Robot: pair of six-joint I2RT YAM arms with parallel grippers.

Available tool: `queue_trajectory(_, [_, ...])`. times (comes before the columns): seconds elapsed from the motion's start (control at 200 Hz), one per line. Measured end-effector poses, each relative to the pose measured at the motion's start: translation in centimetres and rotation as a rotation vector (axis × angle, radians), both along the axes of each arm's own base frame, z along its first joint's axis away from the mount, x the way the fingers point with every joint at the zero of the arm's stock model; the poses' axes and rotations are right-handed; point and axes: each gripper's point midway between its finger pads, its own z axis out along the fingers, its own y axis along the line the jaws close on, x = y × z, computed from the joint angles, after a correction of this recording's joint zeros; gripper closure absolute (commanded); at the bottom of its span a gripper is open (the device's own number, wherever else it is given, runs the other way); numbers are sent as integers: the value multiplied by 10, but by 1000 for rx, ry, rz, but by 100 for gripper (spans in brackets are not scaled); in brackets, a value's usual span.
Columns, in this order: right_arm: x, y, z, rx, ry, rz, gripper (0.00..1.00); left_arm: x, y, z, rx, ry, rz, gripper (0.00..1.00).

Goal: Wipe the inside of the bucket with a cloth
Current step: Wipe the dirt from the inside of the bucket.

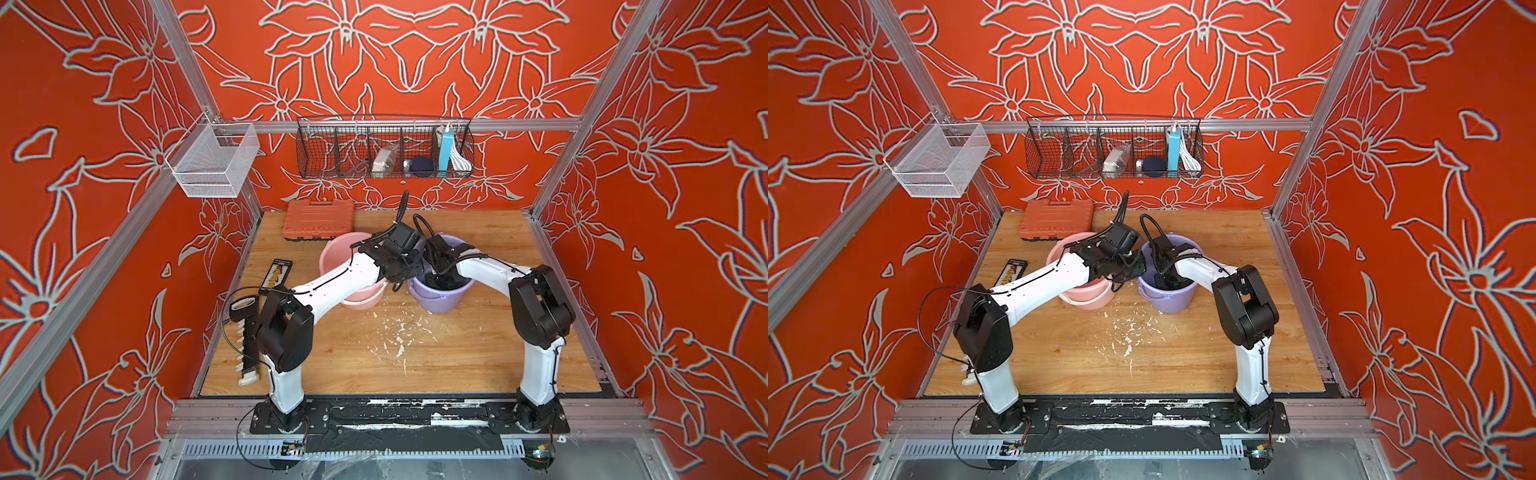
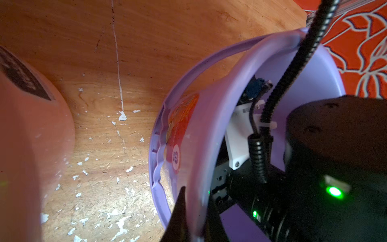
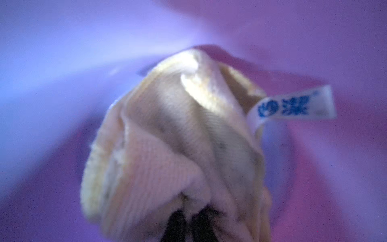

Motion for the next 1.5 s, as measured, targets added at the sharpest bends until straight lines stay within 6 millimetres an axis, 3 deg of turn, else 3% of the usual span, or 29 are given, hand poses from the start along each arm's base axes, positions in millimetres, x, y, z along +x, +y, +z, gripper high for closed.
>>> queue_trajectory(0.17, [-9, 41, 6, 260, 68, 75, 100, -3, 11, -1, 35, 21, 22, 100])
queue_trajectory(0.33, [-24, 56, 15, 386, 100, 166, 100, -9, 17, 0, 75, 40, 10, 100])
queue_trajectory(0.505, [-36, 53, 43, 395, 63, 232, 100, -15, 21, 3, 120, 45, -42, 100])
queue_trajectory(0.731, [-26, 15, 67, 176, -80, 184, 100, -22, 13, 11, 106, 45, -104, 100])
queue_trajectory(0.971, [-12, -34, 56, -130, -153, 107, 100, -23, 12, 20, 100, 42, -107, 100])
queue_trajectory(1.131, [-4, -48, 48, -254, -181, 71, 100, -21, 9, 24, 85, 34, -112, 100])
queue_trajectory(1.306, [10, -43, 31, -308, -147, 49, 100, -17, 13, 14, 72, 48, -77, 100])
queue_trajectory(1.501, [11, -15, 5, -194, -61, 46, 100, -19, 21, 1, 60, 81, -26, 100])
